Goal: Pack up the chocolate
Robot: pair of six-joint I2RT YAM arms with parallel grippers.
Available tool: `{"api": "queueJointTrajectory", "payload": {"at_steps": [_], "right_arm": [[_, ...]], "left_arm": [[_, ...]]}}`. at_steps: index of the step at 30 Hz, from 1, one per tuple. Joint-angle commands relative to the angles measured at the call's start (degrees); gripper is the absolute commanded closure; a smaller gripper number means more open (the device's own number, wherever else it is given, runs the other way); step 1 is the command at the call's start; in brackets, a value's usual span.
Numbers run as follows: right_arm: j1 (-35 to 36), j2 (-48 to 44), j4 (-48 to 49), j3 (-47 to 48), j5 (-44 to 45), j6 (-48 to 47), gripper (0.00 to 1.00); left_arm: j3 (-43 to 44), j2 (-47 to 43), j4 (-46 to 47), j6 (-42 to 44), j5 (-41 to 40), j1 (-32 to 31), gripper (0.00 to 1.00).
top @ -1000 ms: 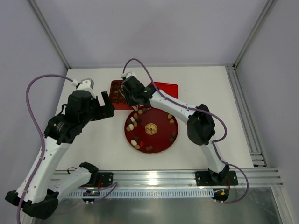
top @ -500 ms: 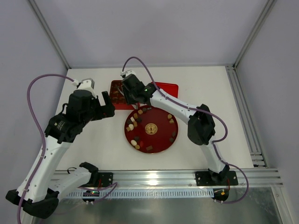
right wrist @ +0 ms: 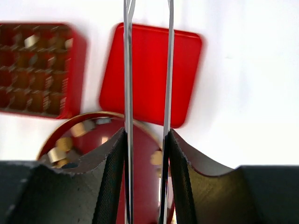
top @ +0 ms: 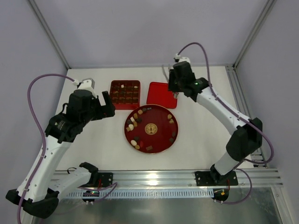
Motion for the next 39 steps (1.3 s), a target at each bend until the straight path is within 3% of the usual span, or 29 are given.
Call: {"api": "queueJointTrajectory", "payload": {"at_steps": [1,8,15,28,39], "right_arm": [[-6.7,-5.8,4.4,-9.2,0.7,2.0,0.58],[-17.9,-7.7,11.4,-24.3,-1.9,2.9,0.58],[-21.7,-2.4,13.4,-26.6,-1.3,2.4,0.58],[-22.3,6.2,10.5,-25.3,-7.3,3.8,0.51],[-22.2,6.9,8.8,-25.1,-7.0,3.6,0.34]], "left_arm": [[1.1,0.2,2.3,0.3,1.4,0.1,0.0],[0.5,0.2,2.8,0.0,2.8,0.1,0.0],[0.3,0.4,2.7,0.1,2.9,0.1,0.0],[-1.2,0.5,3.1,-0.2,3.2,0.1,0.0],[-2.1,0.5,3.5,-0.5,3.4,0.1,0.0]]}}
